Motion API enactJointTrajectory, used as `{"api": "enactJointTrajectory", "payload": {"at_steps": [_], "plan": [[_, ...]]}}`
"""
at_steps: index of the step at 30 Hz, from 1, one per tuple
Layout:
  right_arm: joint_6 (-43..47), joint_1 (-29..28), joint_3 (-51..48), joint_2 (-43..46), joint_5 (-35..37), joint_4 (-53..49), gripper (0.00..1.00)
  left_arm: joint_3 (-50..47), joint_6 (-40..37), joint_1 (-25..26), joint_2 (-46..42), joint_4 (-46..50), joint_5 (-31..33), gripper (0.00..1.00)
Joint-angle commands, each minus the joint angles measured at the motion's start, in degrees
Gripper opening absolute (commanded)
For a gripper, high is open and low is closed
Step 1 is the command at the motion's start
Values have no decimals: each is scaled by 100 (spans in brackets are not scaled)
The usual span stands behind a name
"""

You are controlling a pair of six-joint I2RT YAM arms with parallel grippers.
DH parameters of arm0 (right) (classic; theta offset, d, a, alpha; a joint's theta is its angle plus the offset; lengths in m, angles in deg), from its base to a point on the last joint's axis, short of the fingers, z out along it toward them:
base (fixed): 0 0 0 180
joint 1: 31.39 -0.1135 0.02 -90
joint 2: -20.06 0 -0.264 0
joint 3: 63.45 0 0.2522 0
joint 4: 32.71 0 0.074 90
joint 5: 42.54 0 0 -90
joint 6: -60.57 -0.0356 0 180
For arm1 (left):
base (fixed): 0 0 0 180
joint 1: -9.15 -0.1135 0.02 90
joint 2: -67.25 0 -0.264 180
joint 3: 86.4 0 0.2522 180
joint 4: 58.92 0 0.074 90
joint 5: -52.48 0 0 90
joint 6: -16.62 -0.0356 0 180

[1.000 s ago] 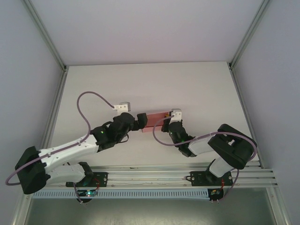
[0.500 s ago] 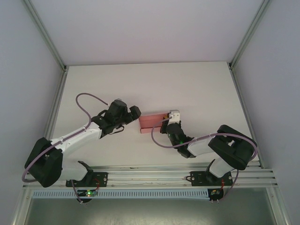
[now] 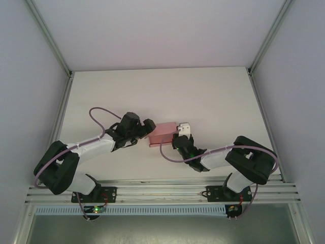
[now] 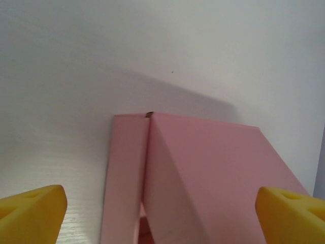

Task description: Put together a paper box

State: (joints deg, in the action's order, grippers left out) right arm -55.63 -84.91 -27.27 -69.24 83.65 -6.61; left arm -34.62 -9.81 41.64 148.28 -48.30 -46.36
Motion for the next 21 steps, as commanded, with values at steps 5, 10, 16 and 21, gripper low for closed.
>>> {"api": "enactJointTrajectory", "payload": {"at_steps": [5, 10, 16, 21], "plan": [[-220, -98, 50, 310, -86, -515, 24, -352, 101, 2, 152, -622, -47, 85], [-438, -151, 3, 677, -185, -1052, 34, -357, 57, 21, 372, -818, -118, 81], [-856, -170, -31, 1116, -421, -2115, 43, -267, -13, 34, 657, -893, -202, 73], [-1060, -171, -40, 1704, -662, -3205, 53, -227, -89, 33, 809, -902, -211, 68]]}}
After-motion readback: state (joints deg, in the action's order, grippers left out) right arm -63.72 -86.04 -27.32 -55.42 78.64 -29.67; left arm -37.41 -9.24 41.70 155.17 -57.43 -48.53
